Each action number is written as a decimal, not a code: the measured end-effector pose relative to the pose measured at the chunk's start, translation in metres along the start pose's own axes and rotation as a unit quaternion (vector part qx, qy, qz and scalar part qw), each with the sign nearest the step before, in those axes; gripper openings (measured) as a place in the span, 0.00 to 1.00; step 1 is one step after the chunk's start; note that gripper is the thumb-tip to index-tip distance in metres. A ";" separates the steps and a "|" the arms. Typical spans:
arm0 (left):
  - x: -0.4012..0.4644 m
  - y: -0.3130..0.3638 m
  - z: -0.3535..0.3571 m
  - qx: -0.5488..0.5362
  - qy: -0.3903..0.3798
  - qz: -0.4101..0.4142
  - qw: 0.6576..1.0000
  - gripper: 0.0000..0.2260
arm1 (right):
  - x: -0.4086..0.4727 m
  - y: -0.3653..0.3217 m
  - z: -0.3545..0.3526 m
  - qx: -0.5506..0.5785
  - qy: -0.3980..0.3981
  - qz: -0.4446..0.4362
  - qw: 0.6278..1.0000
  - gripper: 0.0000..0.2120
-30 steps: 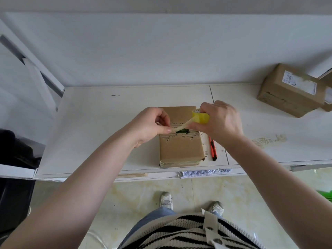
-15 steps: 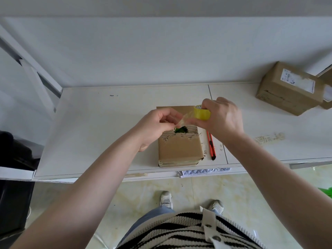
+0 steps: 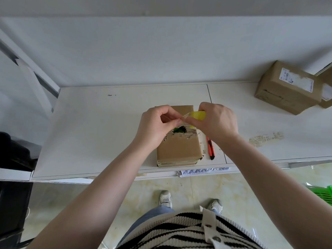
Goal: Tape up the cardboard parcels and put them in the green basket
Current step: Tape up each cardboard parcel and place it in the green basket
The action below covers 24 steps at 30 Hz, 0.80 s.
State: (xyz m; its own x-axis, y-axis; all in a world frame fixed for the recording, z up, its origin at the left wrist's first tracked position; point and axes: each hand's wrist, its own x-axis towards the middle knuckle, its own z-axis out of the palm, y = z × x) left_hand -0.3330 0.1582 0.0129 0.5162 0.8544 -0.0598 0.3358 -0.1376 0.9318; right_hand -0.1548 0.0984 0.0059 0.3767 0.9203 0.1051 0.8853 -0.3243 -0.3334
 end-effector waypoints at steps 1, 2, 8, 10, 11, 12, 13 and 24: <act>0.000 0.000 0.002 0.007 0.013 0.007 1.000 0.04 | 0.000 0.000 0.001 -0.002 -0.001 0.006 1.000 0.29; -0.001 0.000 0.003 0.012 0.025 0.013 1.000 0.04 | 0.000 -0.001 0.001 -0.005 -0.002 0.011 1.000 0.30; -0.002 -0.002 0.008 0.053 0.074 0.038 0.995 0.05 | 0.001 -0.003 0.002 -0.038 -0.029 0.012 0.999 0.29; -0.001 -0.003 0.009 0.057 0.074 0.045 0.995 0.05 | 0.001 -0.003 0.001 -0.042 -0.033 0.014 0.998 0.29; -0.001 -0.004 0.009 0.061 0.073 0.046 0.994 0.05 | 0.001 -0.003 0.001 -0.044 -0.034 0.013 0.998 0.29; -0.001 -0.005 0.009 0.067 0.069 0.043 0.994 0.05 | 0.001 -0.003 0.001 -0.047 -0.035 0.012 0.998 0.29; 0.000 -0.007 0.009 0.072 0.064 0.038 0.995 0.05 | 0.001 -0.003 0.001 -0.049 -0.036 0.010 0.998 0.28; 0.004 -0.014 0.004 0.009 -0.028 -0.028 0.999 0.10 | 0.008 0.000 -0.001 -0.060 -0.043 0.014 0.997 0.37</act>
State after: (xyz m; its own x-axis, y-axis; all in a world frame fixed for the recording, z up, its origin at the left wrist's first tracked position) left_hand -0.3327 0.1622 -0.0020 0.5389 0.8320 -0.1321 0.3789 -0.0993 0.9201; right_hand -0.1511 0.1054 0.0079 0.3815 0.9242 0.0143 0.9029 -0.3694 -0.2197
